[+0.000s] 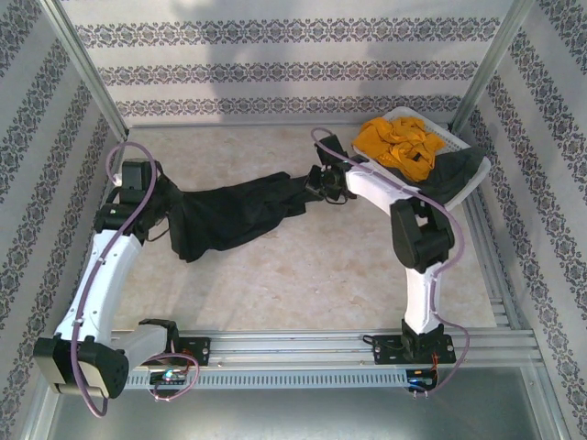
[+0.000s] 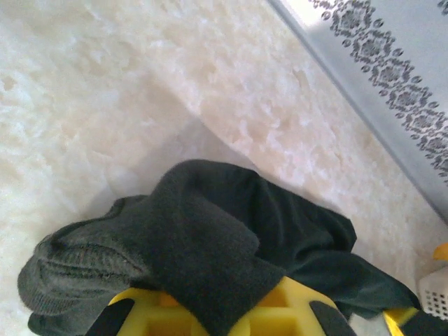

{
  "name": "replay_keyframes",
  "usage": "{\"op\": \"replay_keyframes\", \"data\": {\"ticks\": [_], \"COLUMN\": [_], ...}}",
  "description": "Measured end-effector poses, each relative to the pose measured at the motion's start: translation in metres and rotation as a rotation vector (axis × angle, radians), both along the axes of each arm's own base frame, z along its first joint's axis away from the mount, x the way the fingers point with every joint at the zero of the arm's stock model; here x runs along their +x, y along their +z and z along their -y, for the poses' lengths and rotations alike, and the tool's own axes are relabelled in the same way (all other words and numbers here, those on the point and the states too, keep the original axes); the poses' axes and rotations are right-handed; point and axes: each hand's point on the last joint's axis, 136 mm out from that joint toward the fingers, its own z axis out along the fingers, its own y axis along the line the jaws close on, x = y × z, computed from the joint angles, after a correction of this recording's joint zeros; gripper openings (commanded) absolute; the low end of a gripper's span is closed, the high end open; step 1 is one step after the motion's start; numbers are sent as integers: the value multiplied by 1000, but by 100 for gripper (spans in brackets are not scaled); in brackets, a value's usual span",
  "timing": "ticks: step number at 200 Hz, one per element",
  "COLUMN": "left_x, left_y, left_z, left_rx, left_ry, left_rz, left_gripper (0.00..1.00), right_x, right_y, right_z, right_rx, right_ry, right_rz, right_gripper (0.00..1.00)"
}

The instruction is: Fold and stack the t-shirts

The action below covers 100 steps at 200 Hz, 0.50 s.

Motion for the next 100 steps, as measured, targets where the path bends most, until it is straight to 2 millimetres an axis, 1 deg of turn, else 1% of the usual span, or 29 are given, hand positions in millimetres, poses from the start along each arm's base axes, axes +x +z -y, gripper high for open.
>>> {"op": "replay_keyframes", "data": {"ticks": [19,36,47,55,63,77,100], "left_x": [6,11,14,16,18,21,19], "left_y": [14,30,41,50,59,73,89], "left_z": [-6,-13,-18,-20,-22,-25,-29], "left_rx": [-7,-11,-10,-9,-10,-5,2], "left_ry": [15,34,44,50,52,59,72], "left_rz": [40,86,121,147,174,214,265], "left_gripper": [0,0,0,0,0,0,0], "right_x": [2,4,2,0,-2,-6,-19], "right_y": [64,123,153,170,184,199,208], "right_z": [9,23,32,39,46,57,73], "right_rx": [20,44,58,62,63,59,46], "right_ry": [20,26,29,32,36,39,39], "right_rz": [120,240,299,329,355,377,370], "right_gripper": [0,0,0,0,0,0,0]}}
